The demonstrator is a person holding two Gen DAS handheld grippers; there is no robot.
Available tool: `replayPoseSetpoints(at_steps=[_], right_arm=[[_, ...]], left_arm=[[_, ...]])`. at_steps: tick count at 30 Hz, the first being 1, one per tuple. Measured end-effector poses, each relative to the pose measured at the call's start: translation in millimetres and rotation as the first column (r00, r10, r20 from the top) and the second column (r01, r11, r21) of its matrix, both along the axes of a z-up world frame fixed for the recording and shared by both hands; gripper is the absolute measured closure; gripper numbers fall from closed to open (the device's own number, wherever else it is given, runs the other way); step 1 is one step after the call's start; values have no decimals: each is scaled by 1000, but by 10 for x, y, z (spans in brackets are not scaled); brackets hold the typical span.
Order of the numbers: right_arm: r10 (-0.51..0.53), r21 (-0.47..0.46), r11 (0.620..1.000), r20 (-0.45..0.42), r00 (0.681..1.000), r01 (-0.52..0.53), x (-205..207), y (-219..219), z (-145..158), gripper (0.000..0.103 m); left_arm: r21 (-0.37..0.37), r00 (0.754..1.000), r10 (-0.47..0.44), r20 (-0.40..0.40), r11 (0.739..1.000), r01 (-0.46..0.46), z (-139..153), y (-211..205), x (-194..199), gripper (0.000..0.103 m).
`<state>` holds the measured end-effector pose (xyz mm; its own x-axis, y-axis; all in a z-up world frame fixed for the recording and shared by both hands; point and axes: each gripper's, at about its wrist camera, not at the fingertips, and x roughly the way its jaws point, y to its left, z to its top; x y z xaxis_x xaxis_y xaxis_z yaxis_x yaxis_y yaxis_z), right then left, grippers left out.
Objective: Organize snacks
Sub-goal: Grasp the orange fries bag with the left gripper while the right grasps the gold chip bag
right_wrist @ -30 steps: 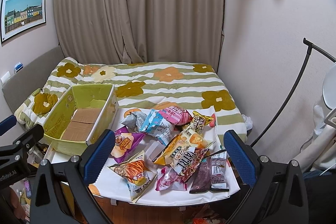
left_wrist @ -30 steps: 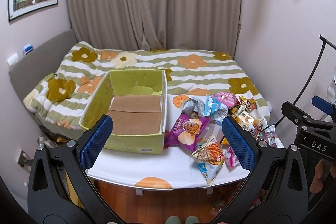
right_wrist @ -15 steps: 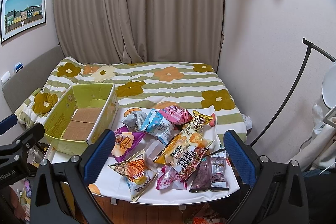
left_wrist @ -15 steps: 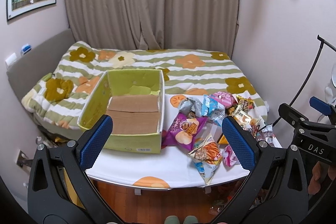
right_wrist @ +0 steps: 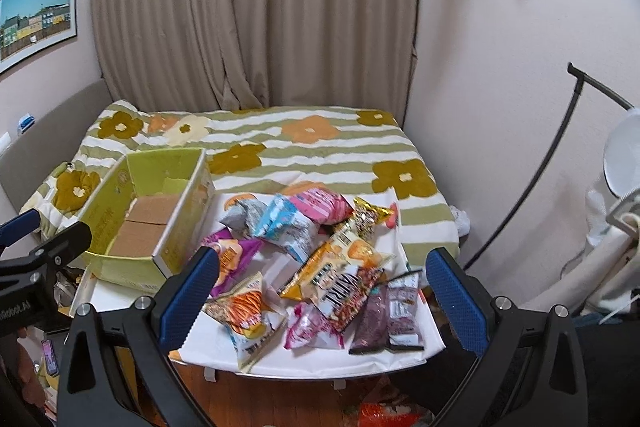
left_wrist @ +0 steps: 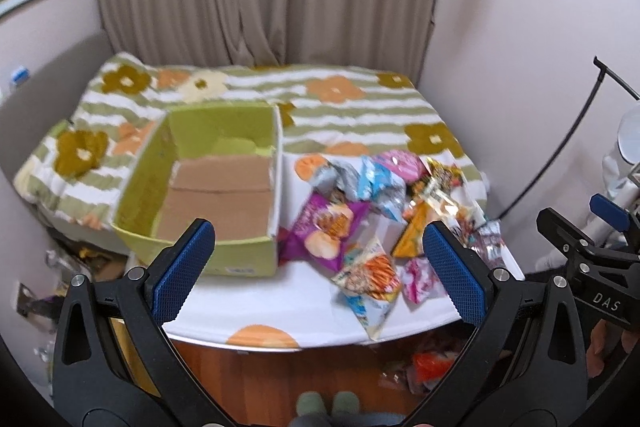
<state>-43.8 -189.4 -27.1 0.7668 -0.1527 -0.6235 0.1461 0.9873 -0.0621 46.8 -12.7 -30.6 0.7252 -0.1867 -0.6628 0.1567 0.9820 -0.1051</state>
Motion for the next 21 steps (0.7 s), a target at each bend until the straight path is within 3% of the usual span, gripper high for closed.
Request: replayPoseSetpoints(at_steps=[9, 15, 21], right_arm=[[16, 11, 1000, -69, 997, -15, 114, -401, -330, 0], [134, 12, 991, -119, 984, -134, 443, -668, -679, 0], [273, -5, 960, -204, 940, -280, 885, -825, -1107, 0]], left_arm=[[-56, 983, -35, -180, 998, 25, -629, -272, 223, 0], [-89, 952, 23, -305, 995, -52, -1117, -508, 443, 0], [-146, 914, 75, -398, 979, -144, -1658, -728, 638, 0]])
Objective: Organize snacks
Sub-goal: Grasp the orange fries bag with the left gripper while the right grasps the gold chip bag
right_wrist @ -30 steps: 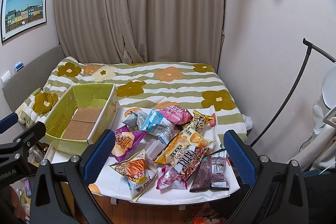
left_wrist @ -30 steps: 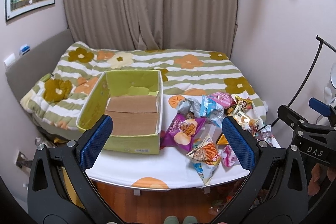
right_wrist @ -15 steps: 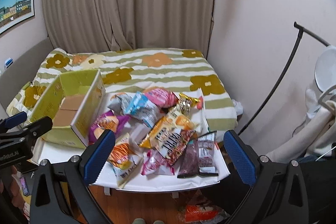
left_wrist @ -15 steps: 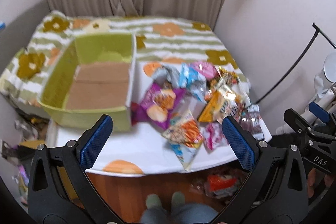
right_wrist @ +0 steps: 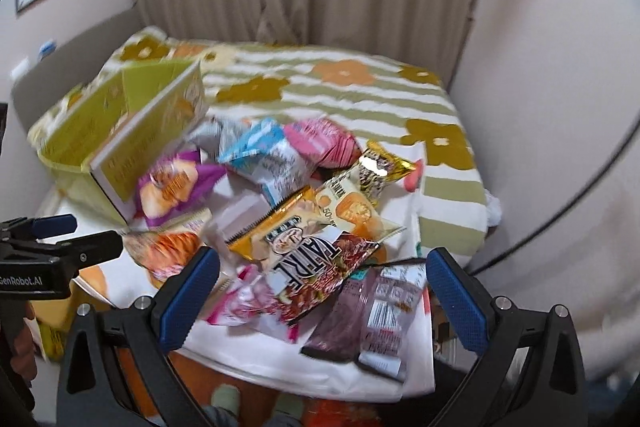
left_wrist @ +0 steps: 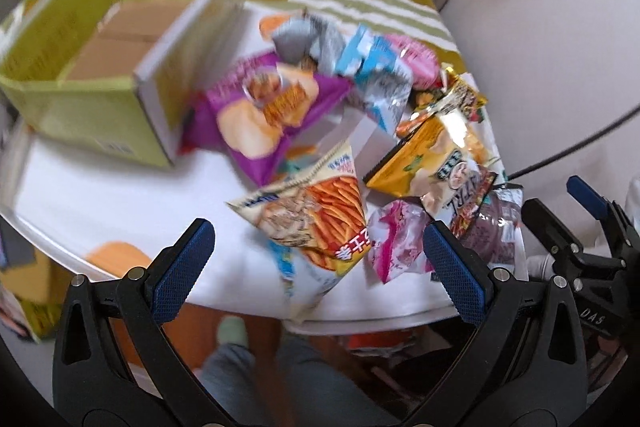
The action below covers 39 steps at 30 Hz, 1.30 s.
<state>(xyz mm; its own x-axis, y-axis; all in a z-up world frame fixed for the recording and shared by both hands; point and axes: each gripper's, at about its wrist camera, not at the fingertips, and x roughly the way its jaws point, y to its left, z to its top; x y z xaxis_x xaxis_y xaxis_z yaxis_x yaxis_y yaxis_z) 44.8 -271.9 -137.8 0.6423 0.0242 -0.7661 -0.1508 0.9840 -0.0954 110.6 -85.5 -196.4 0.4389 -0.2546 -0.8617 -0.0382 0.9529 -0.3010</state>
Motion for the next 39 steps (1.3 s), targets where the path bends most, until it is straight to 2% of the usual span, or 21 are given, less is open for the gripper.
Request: replayPoseSetpoints(at_steps=[7, 11, 13, 14, 17, 19, 20, 30, 33, 36, 39], right_arm=[[161, -17, 987, -74, 984, -163, 314, -23, -453, 0], [226, -44, 972, -112, 968, -232, 459, 42, -634, 0], [254, -55, 963, -123, 959, -262, 515, 74, -697, 0], [265, -56, 960, -128, 956, -274, 547, 81, -721, 0], [295, -57, 950, -154, 943, -307, 659, 113, -805, 0], [314, -60, 943, -176, 933, -329, 718, 133, -864, 0], [324, -61, 939, -182, 928, -339, 738, 140, -881, 0], [386, -62, 911, -227, 894, -409, 889, 211, -1034, 0], [412, -28, 902, -250, 876, -432, 931, 223, -1086, 0], [419, -21, 899, -241, 875, -437, 942, 230, -1114, 1], [426, -17, 897, -233, 874, -442, 939, 218, -1116, 9]], left_arm=[[2, 996, 62, -61, 998, -62, -426, -178, 188, 5], [-15, 988, 109, -110, 994, -111, -624, -149, 251, 15], [-22, 984, 123, -129, 992, -127, -706, -134, 250, 30], [-24, 983, 125, -136, 991, -129, -739, -129, 247, 32], [-16, 985, 128, -114, 991, -130, -749, -130, 229, 36], [-9, 988, 121, -100, 992, -122, -735, -143, 209, 47], [-4, 988, 120, -98, 993, -121, -731, -149, 218, 49], [-12, 988, 130, -88, 991, -132, -726, -147, 189, 52], [-13, 988, 135, -80, 991, -136, -712, -144, 169, 52], [0, 988, 136, -70, 991, -136, -688, -129, 143, 52], [8, 989, 136, -62, 991, -136, -664, -151, 137, 52]])
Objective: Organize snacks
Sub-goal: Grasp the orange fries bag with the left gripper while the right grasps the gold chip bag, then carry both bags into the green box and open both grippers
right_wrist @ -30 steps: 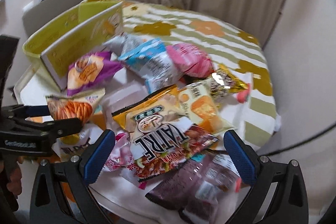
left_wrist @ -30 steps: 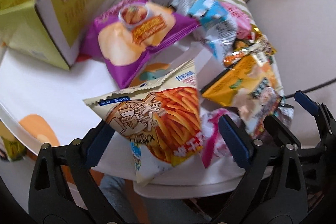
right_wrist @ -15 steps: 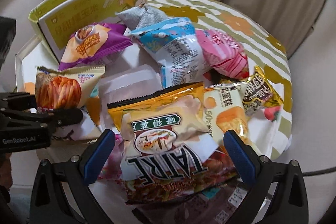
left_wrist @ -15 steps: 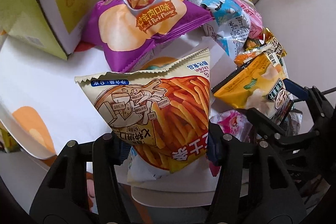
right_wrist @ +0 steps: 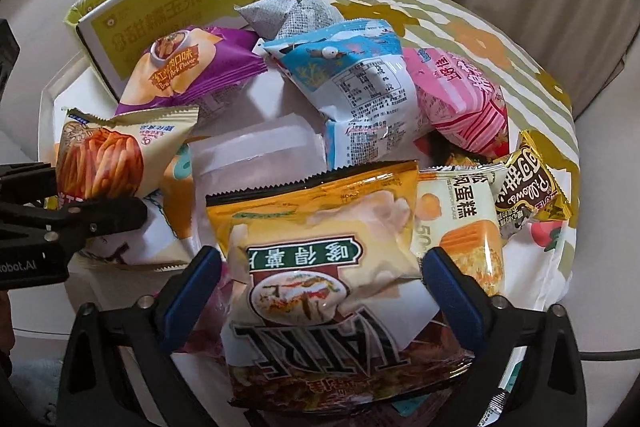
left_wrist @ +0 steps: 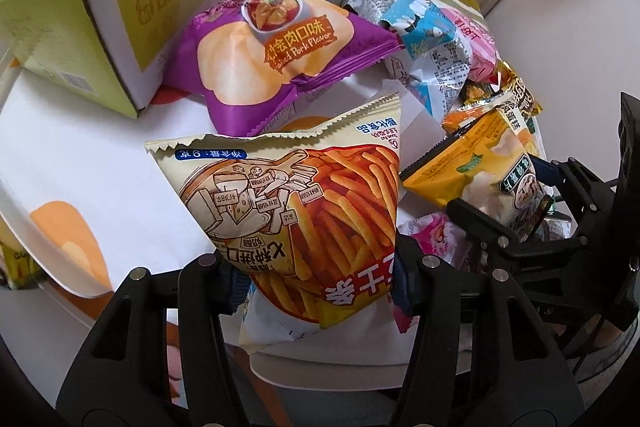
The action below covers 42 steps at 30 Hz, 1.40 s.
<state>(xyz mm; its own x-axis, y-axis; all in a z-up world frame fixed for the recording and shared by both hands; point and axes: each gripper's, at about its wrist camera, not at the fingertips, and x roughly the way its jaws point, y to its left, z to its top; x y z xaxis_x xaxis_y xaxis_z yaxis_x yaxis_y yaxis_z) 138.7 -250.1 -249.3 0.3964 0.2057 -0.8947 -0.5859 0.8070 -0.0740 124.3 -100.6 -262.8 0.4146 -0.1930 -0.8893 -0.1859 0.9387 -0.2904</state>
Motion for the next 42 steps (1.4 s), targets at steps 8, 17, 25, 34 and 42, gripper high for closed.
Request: replayPoseSetpoints(at_steps=[8, 17, 25, 34, 42], right_arm=[[-19, 23, 1000, 28, 999, 18, -113, -107, 119, 32], [-83, 88, 993, 107, 991, 74, -207, -221, 633, 34], [-70, 152, 988, 201, 977, 39, -99, -111, 1308, 34], [-69, 210, 978, 274, 959, 10, -46, 443, 1717, 34], [-123, 206, 977, 306, 944, 61, 306, 1339, 1818, 34]], left_arm=[[9, 999, -10, 33, 1000, 10, 180, -13, -79, 52], [-3, 990, 7, 143, 1000, -6, 750, 91, -196, 52], [4, 968, 32, 251, 999, -34, 1266, 326, -199, 52], [45, 949, 8, 316, 999, -23, 1776, 1052, 139, 52], [51, 950, -18, 313, 999, 3, 1925, 2085, 749, 52]])
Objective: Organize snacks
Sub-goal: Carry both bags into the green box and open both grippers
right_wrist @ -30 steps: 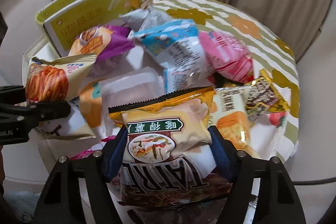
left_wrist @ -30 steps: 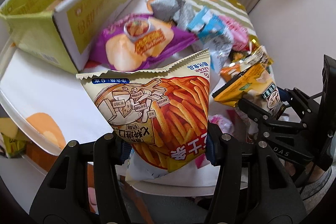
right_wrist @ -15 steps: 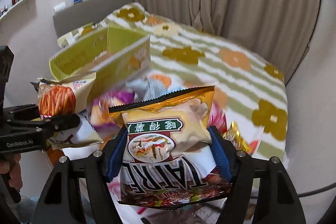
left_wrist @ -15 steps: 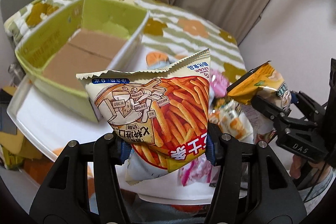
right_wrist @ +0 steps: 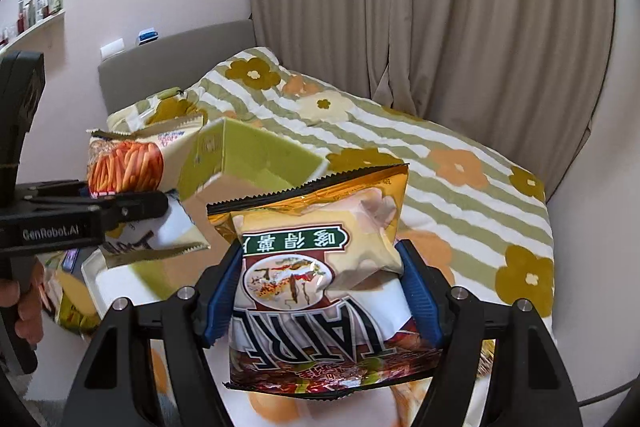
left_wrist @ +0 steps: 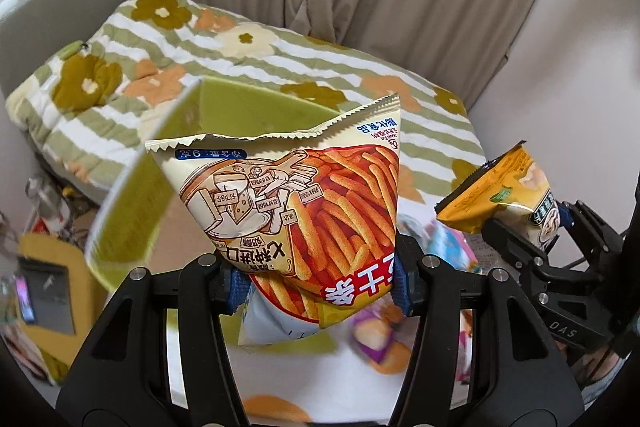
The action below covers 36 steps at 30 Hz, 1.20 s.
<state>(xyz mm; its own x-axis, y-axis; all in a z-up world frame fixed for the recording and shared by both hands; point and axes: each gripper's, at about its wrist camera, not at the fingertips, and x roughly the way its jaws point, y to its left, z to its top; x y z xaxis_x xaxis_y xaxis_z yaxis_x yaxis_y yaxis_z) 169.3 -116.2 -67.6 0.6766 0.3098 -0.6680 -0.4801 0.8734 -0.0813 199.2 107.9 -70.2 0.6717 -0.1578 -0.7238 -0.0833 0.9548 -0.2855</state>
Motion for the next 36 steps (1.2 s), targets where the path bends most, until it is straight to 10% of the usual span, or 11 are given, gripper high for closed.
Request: replayPoseSetpoints(at_steps=[21, 26, 36], right_arm=[[-343, 6, 936, -207, 916, 352, 1144, 1255, -378, 34], [-358, 3, 930, -218, 908, 368, 1232, 1273, -448, 34], [-335, 38, 934, -253, 908, 355, 1384, 1348, -599, 33]], left_arm=[[43, 950, -234, -207, 968, 248, -857, 1010, 1801, 51], [46, 953, -191, -236, 977, 207, -963, 1113, 1947, 3], [40, 968, -153, -200, 986, 164, -803, 1403, 1605, 3]])
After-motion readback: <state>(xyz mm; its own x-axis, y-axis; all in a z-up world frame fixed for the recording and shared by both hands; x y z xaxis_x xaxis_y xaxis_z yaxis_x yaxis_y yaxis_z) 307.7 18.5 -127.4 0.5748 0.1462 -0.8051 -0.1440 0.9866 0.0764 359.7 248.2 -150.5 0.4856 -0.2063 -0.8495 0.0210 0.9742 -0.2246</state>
